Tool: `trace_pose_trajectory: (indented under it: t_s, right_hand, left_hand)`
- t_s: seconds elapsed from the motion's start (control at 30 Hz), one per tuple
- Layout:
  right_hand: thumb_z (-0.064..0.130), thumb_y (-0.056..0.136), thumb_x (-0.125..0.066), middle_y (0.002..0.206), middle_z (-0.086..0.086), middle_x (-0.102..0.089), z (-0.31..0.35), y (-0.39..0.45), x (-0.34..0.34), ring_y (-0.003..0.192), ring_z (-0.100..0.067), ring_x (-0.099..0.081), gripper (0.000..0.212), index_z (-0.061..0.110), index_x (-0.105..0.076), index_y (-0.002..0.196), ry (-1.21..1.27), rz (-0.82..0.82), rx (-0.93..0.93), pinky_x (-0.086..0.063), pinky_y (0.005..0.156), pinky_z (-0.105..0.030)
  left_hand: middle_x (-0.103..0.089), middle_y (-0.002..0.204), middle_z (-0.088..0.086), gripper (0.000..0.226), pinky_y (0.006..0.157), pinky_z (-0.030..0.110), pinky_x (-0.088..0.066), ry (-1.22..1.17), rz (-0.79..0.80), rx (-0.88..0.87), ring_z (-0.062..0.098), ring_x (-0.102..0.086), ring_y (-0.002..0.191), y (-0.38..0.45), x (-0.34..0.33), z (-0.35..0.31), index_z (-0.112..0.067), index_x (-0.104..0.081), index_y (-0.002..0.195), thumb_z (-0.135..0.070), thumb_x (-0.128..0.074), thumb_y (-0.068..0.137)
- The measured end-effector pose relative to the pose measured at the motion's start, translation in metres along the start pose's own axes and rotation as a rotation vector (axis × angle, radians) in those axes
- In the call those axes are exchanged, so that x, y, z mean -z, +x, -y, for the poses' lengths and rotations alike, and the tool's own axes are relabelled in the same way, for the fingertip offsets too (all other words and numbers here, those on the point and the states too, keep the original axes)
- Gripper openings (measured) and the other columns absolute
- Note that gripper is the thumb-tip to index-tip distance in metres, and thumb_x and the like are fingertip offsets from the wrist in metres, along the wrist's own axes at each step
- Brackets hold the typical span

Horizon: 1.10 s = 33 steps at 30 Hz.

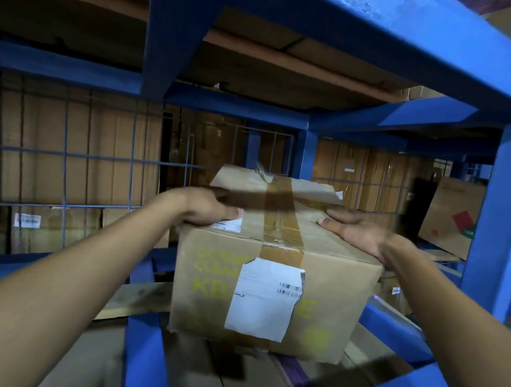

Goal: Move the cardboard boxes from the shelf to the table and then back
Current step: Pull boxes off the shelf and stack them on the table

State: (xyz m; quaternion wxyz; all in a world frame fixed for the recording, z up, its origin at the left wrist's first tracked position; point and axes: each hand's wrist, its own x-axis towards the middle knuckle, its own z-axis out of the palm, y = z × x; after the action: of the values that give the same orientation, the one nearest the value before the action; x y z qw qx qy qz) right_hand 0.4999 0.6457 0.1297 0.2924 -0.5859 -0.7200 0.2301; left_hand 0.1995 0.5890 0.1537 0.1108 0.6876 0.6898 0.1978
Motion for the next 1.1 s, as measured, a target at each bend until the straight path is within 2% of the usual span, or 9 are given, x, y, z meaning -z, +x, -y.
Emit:
trace_pose_trajectory:
  t_s: [0.07,0.13,0.2,0.3,0.5,0.7,0.83,0.9,1.1]
  right_hand:
    - [0.072,0.084,-0.054,0.161,0.004,-0.027,-0.006,-0.007,-0.002,0.145,-0.023,-0.028,0.072,0.045,-0.037,0.148,0.029,0.0,0.013,-0.022,0.118,-0.045]
    - [0.073,0.079,-0.059,0.161,0.005,-0.028,-0.012,-0.019,-0.006,0.145,-0.022,-0.029,0.074,0.047,-0.041,0.146,0.082,-0.021,0.015,-0.023,0.117,-0.042]
    - [0.061,0.083,-0.066,0.158,0.005,-0.033,-0.014,-0.032,-0.011,0.139,-0.018,-0.036,0.067,0.044,-0.046,0.144,0.2,-0.062,0.011,-0.028,0.106,-0.028]
    - [0.046,0.088,-0.068,0.155,0.003,-0.039,-0.012,-0.049,-0.016,0.118,-0.011,-0.042,0.061,0.037,-0.048,0.144,0.276,-0.078,-0.004,-0.028,0.092,-0.022]
    - [0.068,0.075,-0.069,0.155,0.004,-0.039,0.031,-0.082,-0.006,0.136,-0.02,-0.043,0.077,0.044,-0.046,0.144,0.117,-0.117,0.066,-0.032,0.11,-0.034]
    - [0.06,0.081,-0.069,0.152,0.004,-0.041,0.06,-0.132,0.013,0.112,-0.011,-0.044,0.07,0.042,-0.047,0.144,0.094,-0.144,0.081,-0.032,0.093,-0.027]
    - [0.067,0.077,-0.068,0.154,0.004,-0.039,0.057,-0.177,0.01,0.125,-0.018,-0.046,0.073,0.045,-0.047,0.143,0.07,-0.151,0.024,-0.033,0.099,-0.031]
    - [0.063,0.08,-0.067,0.154,0.005,-0.04,0.055,-0.201,0.009,0.132,-0.017,-0.043,0.07,0.042,-0.048,0.143,0.066,-0.191,0.012,-0.028,0.098,-0.026]
    - [0.062,0.08,-0.068,0.153,0.004,-0.041,0.051,-0.277,0.01,0.126,-0.013,-0.044,0.066,0.044,-0.05,0.141,0.101,-0.268,-0.049,-0.027,0.095,-0.025]
  left_hand:
    - [-0.064,0.128,0.006,0.088,0.102,0.045,-0.046,-0.275,0.179,0.171,0.032,-0.061,0.118,0.008,0.002,0.009,-0.02,-0.059,0.133,-0.072,-0.072,0.065]
    - [-0.068,0.121,0.008,0.073,0.095,0.044,-0.052,-0.424,0.209,0.149,0.029,-0.066,0.109,0.011,-0.004,0.005,-0.017,-0.06,0.132,-0.062,-0.072,0.075]
    - [-0.059,0.134,0.003,0.062,0.089,0.026,-0.046,-0.397,0.039,0.051,0.019,-0.059,0.113,0.014,-0.013,0.002,-0.023,-0.051,0.142,-0.05,-0.066,0.088]
    - [-0.05,0.146,0.0,0.069,0.093,0.022,-0.036,-0.339,-0.095,-0.045,0.017,-0.051,0.123,0.004,-0.018,0.005,-0.03,-0.045,0.146,-0.054,-0.067,0.086]
    - [-0.05,0.145,-0.004,0.071,0.098,0.025,-0.039,-0.377,-0.131,-0.082,0.021,-0.051,0.127,-0.037,0.004,0.021,-0.036,-0.043,0.147,-0.059,-0.065,0.084]
    - [-0.039,0.153,-0.006,0.068,0.092,0.013,-0.027,-0.436,-0.105,-0.175,0.015,-0.039,0.138,-0.083,0.02,0.015,-0.023,-0.03,0.155,-0.039,-0.06,0.096]
    - [-0.037,0.155,-0.004,0.068,0.092,0.015,-0.027,-0.459,-0.05,-0.196,0.01,-0.042,0.131,-0.109,0.017,0.011,-0.023,-0.031,0.154,-0.039,-0.061,0.095]
    - [-0.034,0.157,-0.004,0.068,0.094,0.016,-0.025,-0.428,-0.03,-0.221,0.013,-0.037,0.138,-0.121,0.016,0.008,-0.027,-0.033,0.153,-0.043,-0.061,0.094]
    - [-0.031,0.159,-0.005,0.071,0.097,0.021,-0.026,-0.334,0.001,-0.29,0.017,-0.034,0.142,-0.165,0.017,-0.01,-0.033,-0.032,0.153,-0.053,-0.061,0.091]
